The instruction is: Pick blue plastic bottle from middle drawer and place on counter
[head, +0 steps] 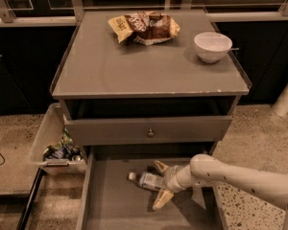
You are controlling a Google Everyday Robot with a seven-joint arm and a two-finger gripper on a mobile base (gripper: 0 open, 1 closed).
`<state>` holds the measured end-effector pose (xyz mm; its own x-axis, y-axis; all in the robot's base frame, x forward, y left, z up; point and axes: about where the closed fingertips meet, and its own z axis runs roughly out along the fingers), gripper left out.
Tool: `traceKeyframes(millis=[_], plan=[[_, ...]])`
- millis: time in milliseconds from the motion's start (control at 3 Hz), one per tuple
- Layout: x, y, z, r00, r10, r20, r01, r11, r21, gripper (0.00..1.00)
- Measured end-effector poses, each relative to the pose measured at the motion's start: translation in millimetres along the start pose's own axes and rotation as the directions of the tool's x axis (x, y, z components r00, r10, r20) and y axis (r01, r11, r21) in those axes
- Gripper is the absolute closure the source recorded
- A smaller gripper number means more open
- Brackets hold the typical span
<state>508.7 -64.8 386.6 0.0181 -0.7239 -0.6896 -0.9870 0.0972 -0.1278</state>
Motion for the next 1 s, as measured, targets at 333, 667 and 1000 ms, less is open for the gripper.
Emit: traceKeyframes(millis=[333,667,1000], plan=[[10.8,-4.4,11.2,0.998,0.034,-0.058,-0.033,0.9992,0.022,0.19],[11.4,-6.0,12.4,0.997,0.040,-0.060,-0.038,0.9989,0.027,0.42],[11.4,-6.0,12.4,0.997,0.040,-0.060,-0.038,0.9989,0.027,0.64]])
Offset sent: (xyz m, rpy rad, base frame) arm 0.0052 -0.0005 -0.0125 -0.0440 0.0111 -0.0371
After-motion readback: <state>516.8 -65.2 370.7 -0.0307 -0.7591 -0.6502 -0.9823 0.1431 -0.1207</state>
